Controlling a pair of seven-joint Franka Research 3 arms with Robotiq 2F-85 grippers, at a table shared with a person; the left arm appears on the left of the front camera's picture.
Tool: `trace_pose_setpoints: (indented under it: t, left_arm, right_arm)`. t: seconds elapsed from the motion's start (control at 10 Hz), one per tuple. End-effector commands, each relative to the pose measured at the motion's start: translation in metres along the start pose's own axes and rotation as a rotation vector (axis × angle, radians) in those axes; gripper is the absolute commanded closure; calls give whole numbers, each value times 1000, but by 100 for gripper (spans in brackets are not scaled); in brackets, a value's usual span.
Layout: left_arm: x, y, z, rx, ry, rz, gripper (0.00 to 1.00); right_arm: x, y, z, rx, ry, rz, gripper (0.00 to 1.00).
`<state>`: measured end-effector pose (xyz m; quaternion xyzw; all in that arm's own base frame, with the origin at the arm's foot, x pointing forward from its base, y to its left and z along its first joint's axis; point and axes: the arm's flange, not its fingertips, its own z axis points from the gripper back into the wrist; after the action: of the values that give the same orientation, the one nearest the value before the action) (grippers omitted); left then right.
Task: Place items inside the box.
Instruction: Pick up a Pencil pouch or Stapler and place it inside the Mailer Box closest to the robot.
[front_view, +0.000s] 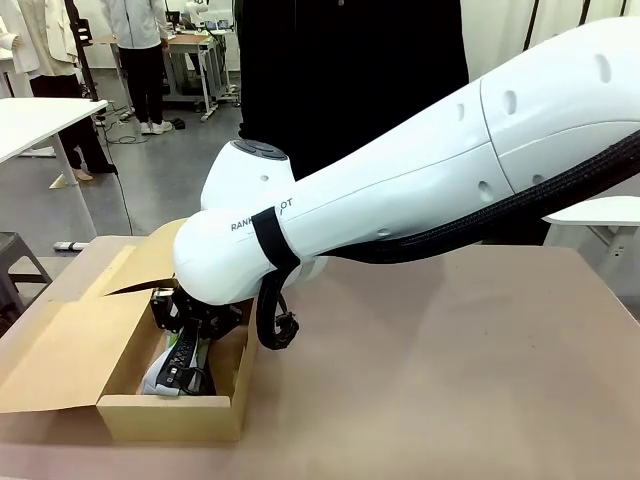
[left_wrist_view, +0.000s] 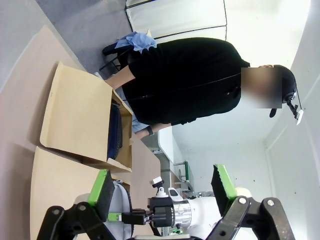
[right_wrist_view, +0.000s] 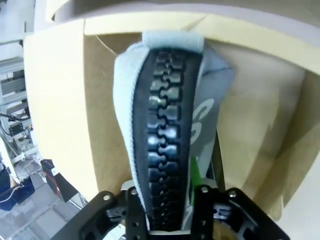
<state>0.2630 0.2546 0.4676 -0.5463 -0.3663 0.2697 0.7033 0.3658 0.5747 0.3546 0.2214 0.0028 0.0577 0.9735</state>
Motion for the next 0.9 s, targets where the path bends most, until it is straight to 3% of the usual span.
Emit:
trace_pose_setpoints:
  t: [0.0,0.5,0.7,0.8]
  left_arm:
    - [0,0,0,-32,-12,-16,0]
    - [0,0,0,-32,-12,-16,0]
    - [0,0,0,-32,-12,-16,0]
    - [0,0,0,-32,-12,-16,0]
  right_arm:
    - [-9,-4,6,12,-50,-48,0]
    - [-39,-41,83,145,-66,-36,0]
    - [-77,-96,139,254,-82,-31,0]
    - [-97,-141,171,344,-100,-22,0]
